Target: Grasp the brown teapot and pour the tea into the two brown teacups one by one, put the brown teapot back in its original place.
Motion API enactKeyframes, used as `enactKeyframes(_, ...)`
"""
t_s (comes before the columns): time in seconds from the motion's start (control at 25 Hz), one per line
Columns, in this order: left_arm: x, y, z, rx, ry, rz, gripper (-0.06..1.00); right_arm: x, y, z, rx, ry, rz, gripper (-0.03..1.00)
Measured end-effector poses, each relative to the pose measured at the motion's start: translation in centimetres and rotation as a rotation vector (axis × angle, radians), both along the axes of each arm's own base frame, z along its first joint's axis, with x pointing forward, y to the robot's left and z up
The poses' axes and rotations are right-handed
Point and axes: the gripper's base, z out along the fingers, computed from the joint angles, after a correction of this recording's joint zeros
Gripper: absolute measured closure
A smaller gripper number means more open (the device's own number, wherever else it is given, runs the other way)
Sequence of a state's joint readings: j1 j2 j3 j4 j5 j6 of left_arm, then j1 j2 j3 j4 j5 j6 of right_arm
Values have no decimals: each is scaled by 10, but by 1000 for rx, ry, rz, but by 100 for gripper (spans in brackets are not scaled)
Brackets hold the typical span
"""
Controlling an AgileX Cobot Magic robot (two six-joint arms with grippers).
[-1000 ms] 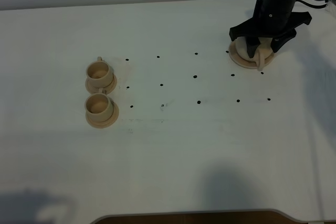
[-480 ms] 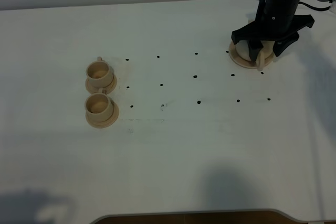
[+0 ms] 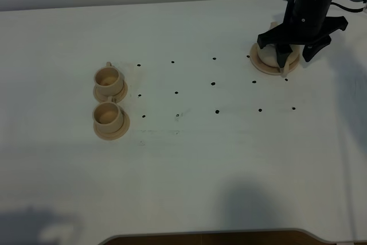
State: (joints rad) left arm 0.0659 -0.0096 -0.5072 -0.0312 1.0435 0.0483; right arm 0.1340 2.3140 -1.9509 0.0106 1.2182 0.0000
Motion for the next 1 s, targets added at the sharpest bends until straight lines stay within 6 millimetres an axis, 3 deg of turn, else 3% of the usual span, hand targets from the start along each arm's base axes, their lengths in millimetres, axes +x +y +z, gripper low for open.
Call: enactKeyframes(1.0,0,0,0,0,0,0,39,5,0,-9,16,-29,-8,48)
